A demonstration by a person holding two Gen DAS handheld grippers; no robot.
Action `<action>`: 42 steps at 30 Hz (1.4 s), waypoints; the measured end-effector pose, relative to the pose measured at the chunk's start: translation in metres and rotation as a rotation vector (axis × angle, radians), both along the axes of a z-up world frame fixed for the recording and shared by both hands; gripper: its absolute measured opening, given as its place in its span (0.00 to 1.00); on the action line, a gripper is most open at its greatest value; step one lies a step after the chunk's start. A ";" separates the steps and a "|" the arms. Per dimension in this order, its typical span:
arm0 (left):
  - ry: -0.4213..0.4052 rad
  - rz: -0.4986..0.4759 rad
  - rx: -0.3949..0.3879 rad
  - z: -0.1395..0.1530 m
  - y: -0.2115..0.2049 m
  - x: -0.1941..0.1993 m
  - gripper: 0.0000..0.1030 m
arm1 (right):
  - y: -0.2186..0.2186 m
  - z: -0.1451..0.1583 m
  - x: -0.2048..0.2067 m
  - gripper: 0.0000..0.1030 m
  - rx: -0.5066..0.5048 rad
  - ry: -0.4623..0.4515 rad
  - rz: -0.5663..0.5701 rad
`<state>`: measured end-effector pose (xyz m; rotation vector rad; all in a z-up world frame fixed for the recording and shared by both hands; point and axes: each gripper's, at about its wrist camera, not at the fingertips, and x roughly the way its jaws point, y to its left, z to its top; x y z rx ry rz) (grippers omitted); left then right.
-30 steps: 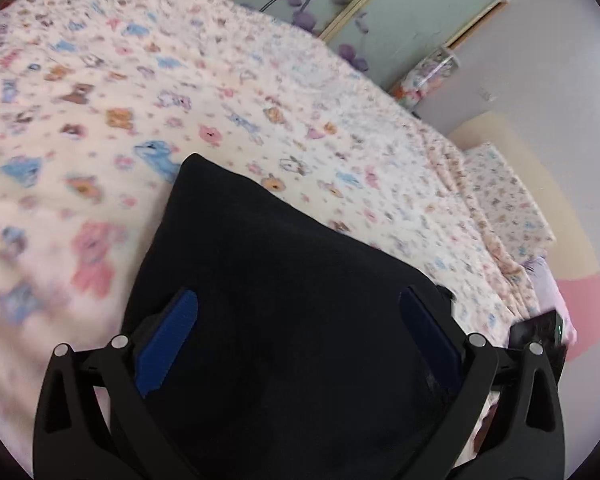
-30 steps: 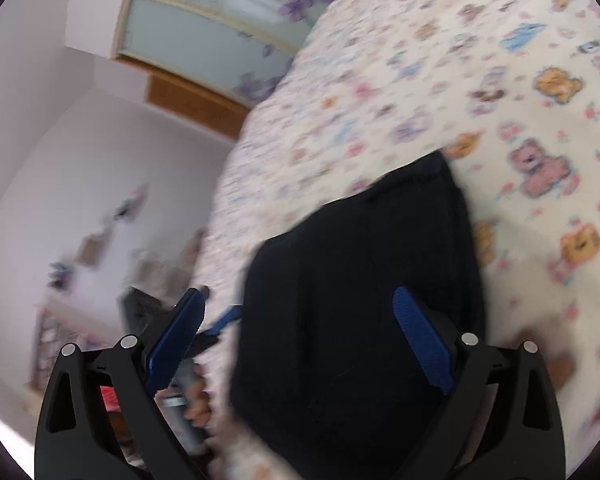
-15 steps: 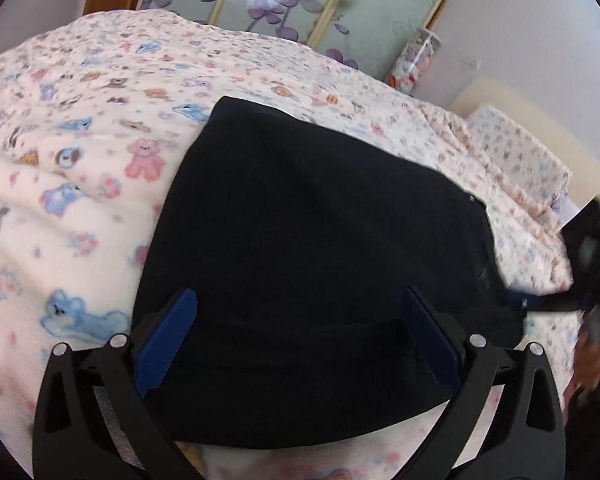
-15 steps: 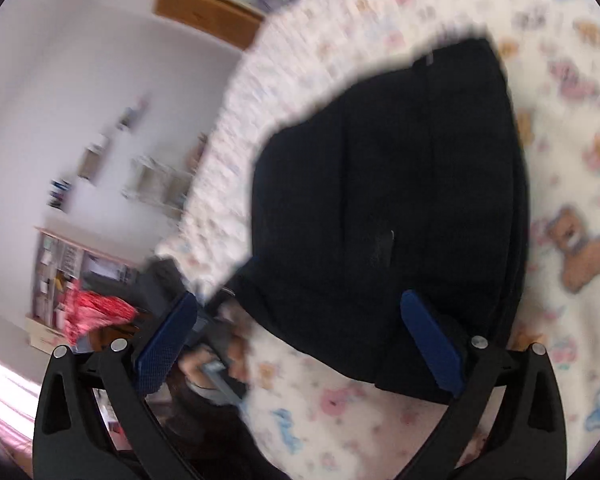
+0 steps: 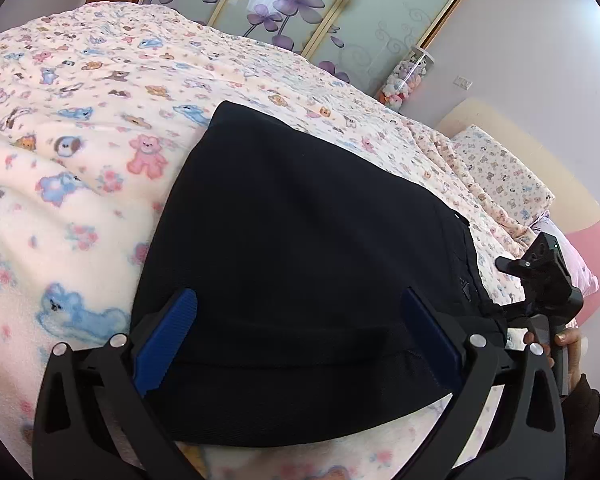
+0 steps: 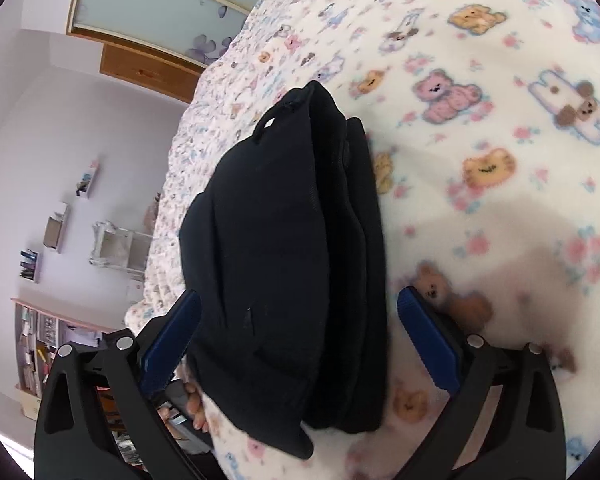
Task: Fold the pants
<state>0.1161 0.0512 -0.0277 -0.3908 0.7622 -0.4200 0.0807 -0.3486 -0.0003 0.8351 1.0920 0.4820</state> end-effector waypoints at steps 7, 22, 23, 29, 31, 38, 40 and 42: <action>0.000 0.000 0.003 0.000 0.000 -0.001 0.98 | 0.005 -0.003 0.001 0.98 -0.018 -0.081 0.045; 0.002 0.006 0.001 -0.001 0.000 -0.002 0.98 | 0.022 0.014 -0.003 0.93 0.011 -0.192 0.128; 0.001 0.005 0.002 0.000 -0.001 -0.002 0.98 | 0.020 0.009 0.000 0.91 0.005 -0.170 0.114; -0.002 0.004 0.001 -0.001 -0.001 -0.003 0.98 | 0.022 -0.006 0.007 0.67 -0.065 -0.132 0.041; -0.002 0.004 0.000 -0.001 0.000 -0.003 0.98 | 0.024 -0.007 0.005 0.49 -0.061 -0.150 0.032; 0.012 -0.001 -0.142 0.030 0.023 -0.002 0.98 | 0.029 0.020 -0.005 0.34 -0.035 -0.256 0.056; 0.021 0.022 -0.135 0.045 0.036 0.007 0.98 | 0.035 0.032 -0.010 0.34 -0.041 -0.305 0.091; 0.052 0.031 -0.113 0.053 0.044 0.020 0.98 | 0.041 0.041 -0.014 0.34 -0.042 -0.336 0.113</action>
